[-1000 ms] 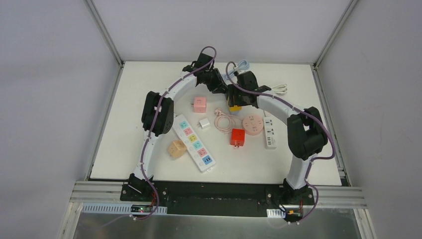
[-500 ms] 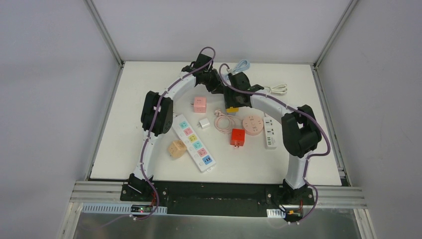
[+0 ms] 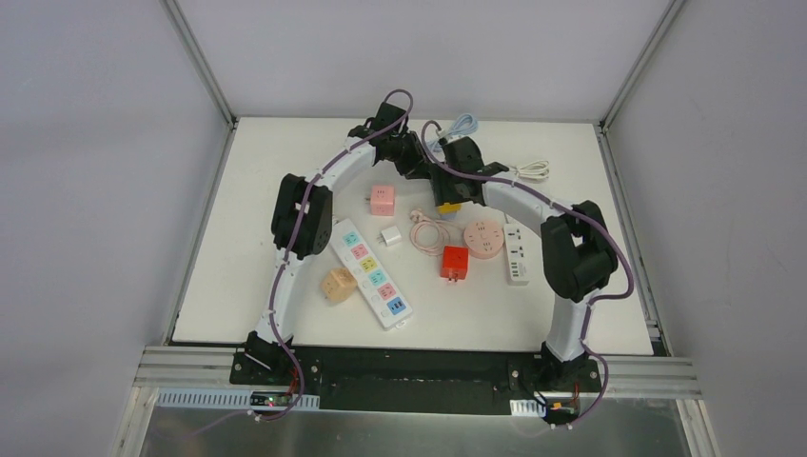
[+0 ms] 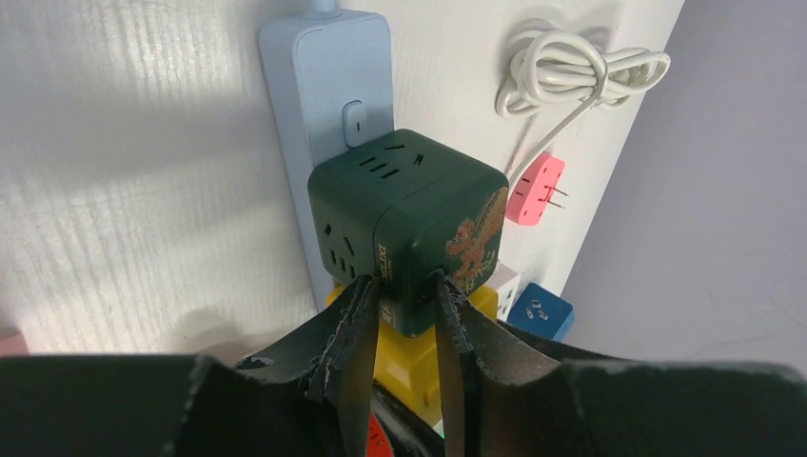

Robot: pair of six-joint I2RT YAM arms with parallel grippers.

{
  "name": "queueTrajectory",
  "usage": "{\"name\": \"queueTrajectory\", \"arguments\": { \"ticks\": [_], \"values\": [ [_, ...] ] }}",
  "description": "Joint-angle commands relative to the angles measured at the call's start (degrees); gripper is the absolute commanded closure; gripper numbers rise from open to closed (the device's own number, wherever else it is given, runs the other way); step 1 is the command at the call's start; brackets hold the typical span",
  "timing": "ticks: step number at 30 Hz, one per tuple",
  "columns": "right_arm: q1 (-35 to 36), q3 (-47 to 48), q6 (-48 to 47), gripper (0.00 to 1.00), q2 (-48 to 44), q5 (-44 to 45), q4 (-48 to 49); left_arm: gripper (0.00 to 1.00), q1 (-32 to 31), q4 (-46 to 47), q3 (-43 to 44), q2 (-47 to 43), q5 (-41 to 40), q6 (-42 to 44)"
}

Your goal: Pull the plug off the socket

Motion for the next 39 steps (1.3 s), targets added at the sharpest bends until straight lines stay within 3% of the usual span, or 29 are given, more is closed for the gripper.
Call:
{"name": "queueTrajectory", "arguments": {
  "ticks": [1, 11, 17, 19, 20, 22, 27, 31, 34, 39],
  "values": [
    [-3.20, 1.49, -2.26, 1.00, -6.15, 0.07, 14.35, 0.73, -1.36, -9.83, -1.77, 5.04, -1.16, 2.72],
    [1.92, 1.22, -2.26, 1.00, -4.35, 0.07, 11.48, 0.73, -1.36, -9.93, -1.52, 5.04, -0.83, 2.83],
    [-7.13, -0.02, -2.26, 1.00, -5.71, 0.07, 15.38, 0.73, -1.36, -9.95, -1.33, 4.95, -0.71, 2.79],
    [-8.01, -0.32, 13.85, 1.00, -6.02, -29.66, 16.15, 0.73, -1.36, -9.87, -1.33, 5.00, -0.63, 2.72],
    [-7.95, -0.31, 14.81, 1.00, -6.12, -31.55, 16.28, 0.73, -1.36, -9.87, -1.33, 5.04, -0.52, 2.64],
    [-6.46, -0.28, 12.48, 1.00, -6.34, -29.05, 15.70, 0.73, -1.36, -9.78, -1.25, 5.13, -0.43, 2.42],
    [0.76, 0.79, 0.68, 1.00, -5.45, -11.61, 11.51, 0.73, -1.36, -9.65, -1.01, 5.13, -0.40, 2.19],
    [2.02, 0.59, -2.23, 1.00, -5.59, -2.78, 11.67, 0.73, -1.36, -9.78, -0.98, 5.19, -0.45, 2.20],
    [1.56, -0.06, -1.33, 1.00, -7.01, -2.83, 12.56, 0.73, -1.36, -9.83, -0.98, 5.28, -0.47, 2.21],
    [-3.00, -0.83, 7.91, 1.00, -10.07, -16.38, 14.30, 0.73, -1.36, -10.10, -0.98, 5.30, -0.59, 2.15]
  ]
}}
